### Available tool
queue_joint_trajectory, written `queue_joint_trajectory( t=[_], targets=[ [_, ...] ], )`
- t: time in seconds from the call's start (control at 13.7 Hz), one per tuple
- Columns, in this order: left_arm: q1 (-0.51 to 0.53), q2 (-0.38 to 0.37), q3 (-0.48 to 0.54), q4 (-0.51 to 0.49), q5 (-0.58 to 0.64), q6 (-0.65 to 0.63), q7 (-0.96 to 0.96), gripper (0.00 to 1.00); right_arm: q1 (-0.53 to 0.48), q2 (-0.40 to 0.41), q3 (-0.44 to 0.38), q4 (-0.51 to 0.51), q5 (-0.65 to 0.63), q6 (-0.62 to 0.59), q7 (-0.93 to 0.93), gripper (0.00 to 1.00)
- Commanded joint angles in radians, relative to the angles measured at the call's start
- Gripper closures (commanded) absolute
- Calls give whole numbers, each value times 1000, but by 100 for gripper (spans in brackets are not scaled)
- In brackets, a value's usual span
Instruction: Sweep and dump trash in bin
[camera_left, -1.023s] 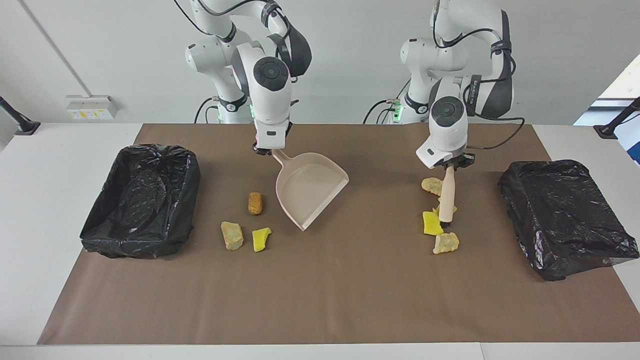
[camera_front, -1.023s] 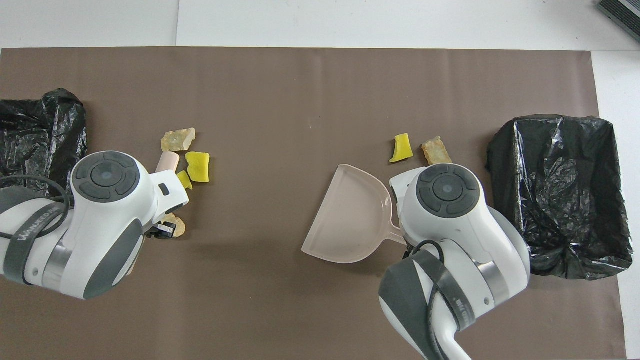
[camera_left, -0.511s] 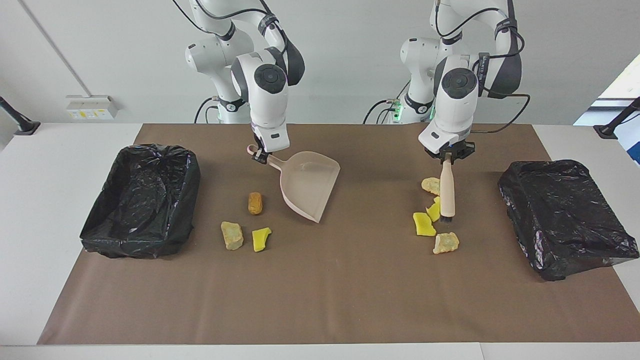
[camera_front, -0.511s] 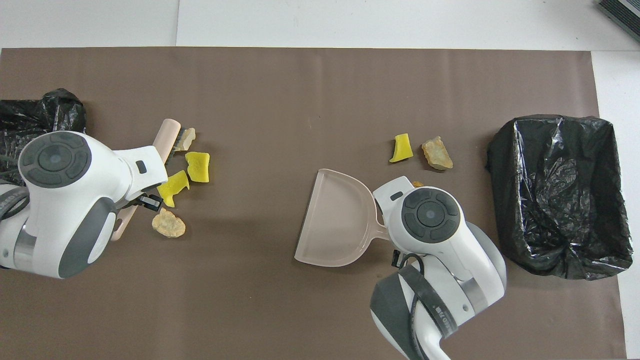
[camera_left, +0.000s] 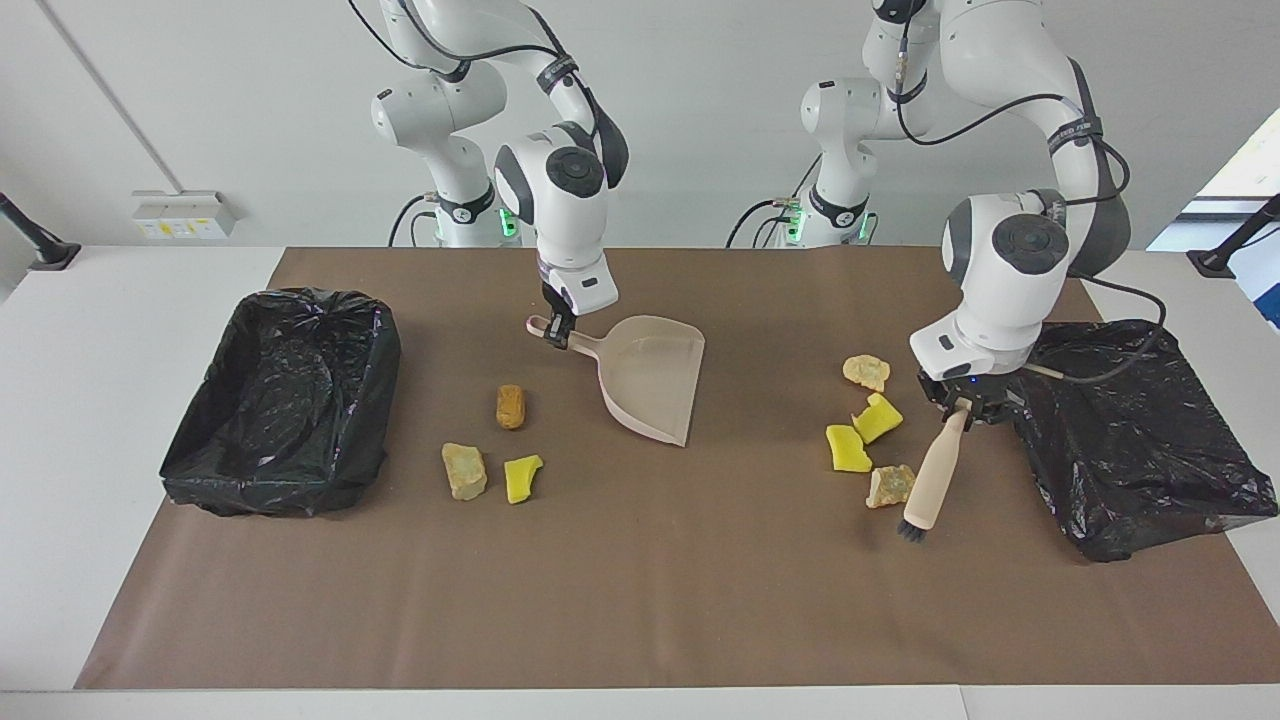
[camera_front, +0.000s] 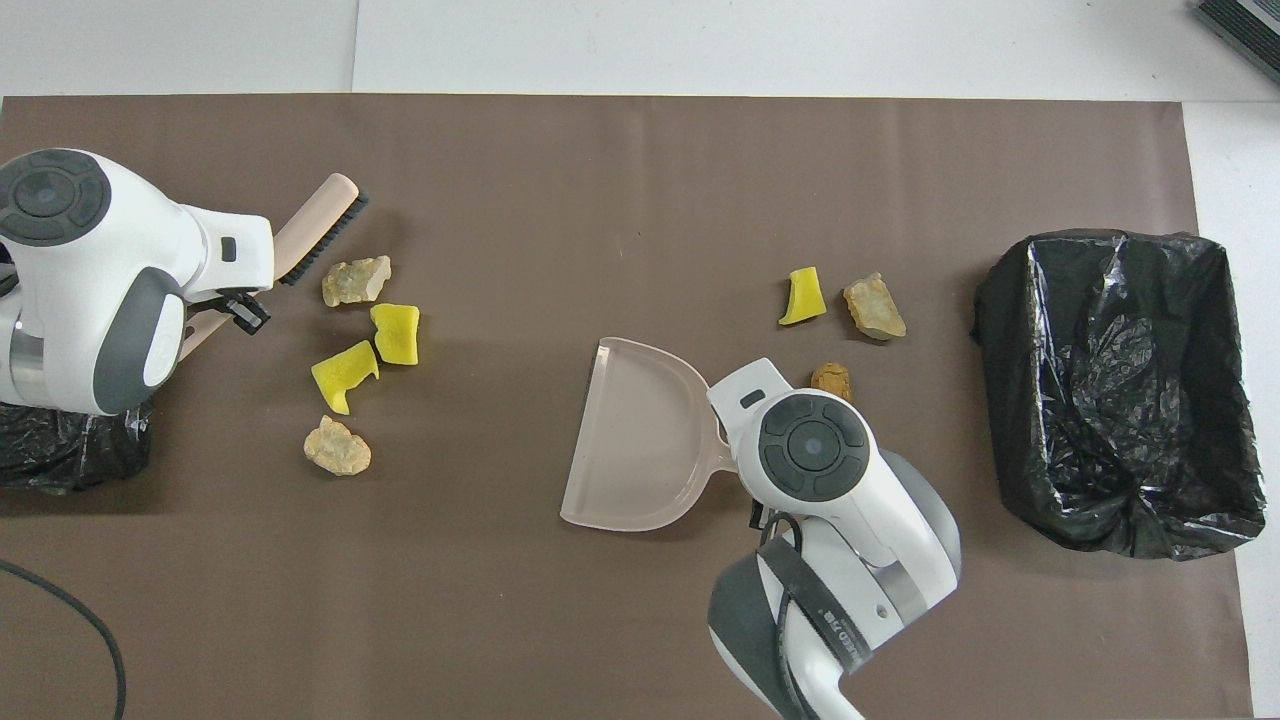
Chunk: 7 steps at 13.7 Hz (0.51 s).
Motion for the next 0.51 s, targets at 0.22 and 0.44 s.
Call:
queue_joint_trajectory(
  t=[0.22,0.44],
  targets=[
    [6,-109,-11,-202,-5,5,38,100,-3,10,3,7,-1,16,-9,100],
    [-59,-177,-14,-315,-9,8,4,100,-3,10,3,8,-1,16,-9,100]
  ],
)
